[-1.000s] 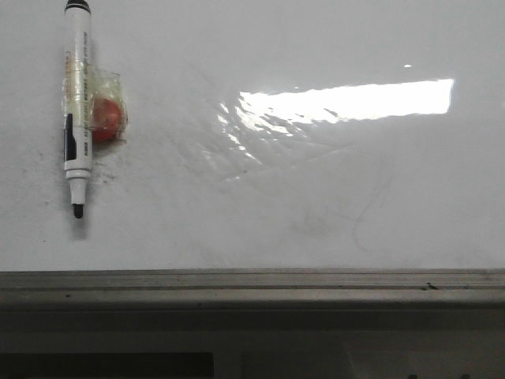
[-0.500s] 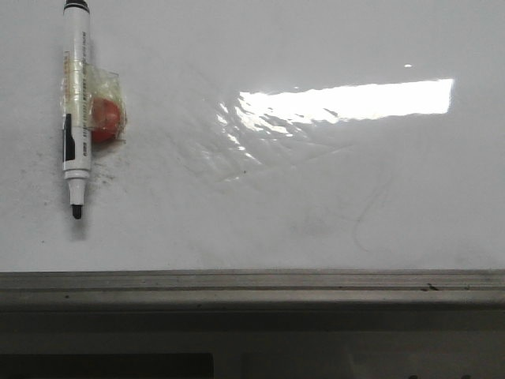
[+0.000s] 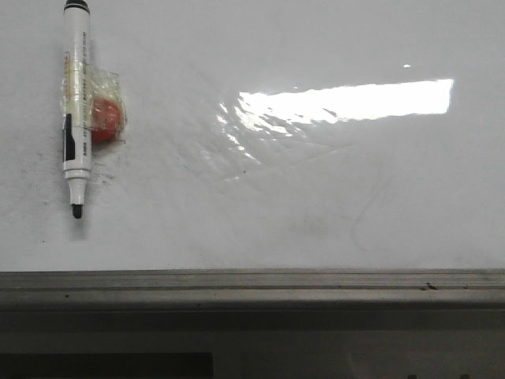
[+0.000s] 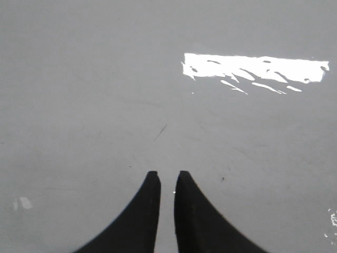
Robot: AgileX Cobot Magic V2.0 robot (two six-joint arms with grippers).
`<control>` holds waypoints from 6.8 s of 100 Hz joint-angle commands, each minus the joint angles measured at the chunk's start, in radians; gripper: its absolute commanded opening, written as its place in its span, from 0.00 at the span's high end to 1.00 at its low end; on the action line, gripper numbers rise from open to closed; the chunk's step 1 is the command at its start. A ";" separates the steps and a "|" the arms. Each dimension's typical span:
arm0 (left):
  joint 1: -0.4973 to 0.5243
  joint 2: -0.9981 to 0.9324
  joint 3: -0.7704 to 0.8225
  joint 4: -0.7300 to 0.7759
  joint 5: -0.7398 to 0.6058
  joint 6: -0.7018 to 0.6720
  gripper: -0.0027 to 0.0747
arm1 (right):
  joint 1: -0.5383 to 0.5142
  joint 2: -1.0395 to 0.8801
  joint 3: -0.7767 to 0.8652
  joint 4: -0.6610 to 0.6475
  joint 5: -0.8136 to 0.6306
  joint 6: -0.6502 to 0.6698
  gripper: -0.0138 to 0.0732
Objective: Write number 8 on whiteboard
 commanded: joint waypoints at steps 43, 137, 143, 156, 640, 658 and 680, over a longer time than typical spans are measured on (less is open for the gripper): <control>-0.001 0.023 -0.026 -0.220 -0.184 0.226 0.45 | -0.001 0.021 -0.034 0.003 -0.096 -0.009 0.91; -0.001 0.086 -0.024 -0.841 -0.114 0.789 0.47 | -0.001 0.021 -0.034 0.003 -0.096 -0.009 0.91; -0.001 0.116 -0.024 -0.911 -0.113 0.830 0.47 | -0.001 0.021 -0.034 0.003 -0.096 -0.009 0.91; -0.001 0.149 -0.030 -1.054 -0.098 1.020 0.47 | -0.001 0.021 -0.034 0.003 -0.096 -0.009 0.91; -0.821 1.115 -0.184 0.905 -1.041 -0.230 0.61 | 0.897 0.925 -0.484 0.087 -0.325 -0.113 0.92; -0.821 1.054 -0.182 0.892 -0.898 -0.328 0.58 | 0.895 0.925 -0.484 0.089 -0.327 -0.087 0.92; -0.823 0.791 -0.163 0.891 -0.675 -0.436 0.58 | 0.895 0.925 -0.498 0.089 -0.325 -0.012 0.92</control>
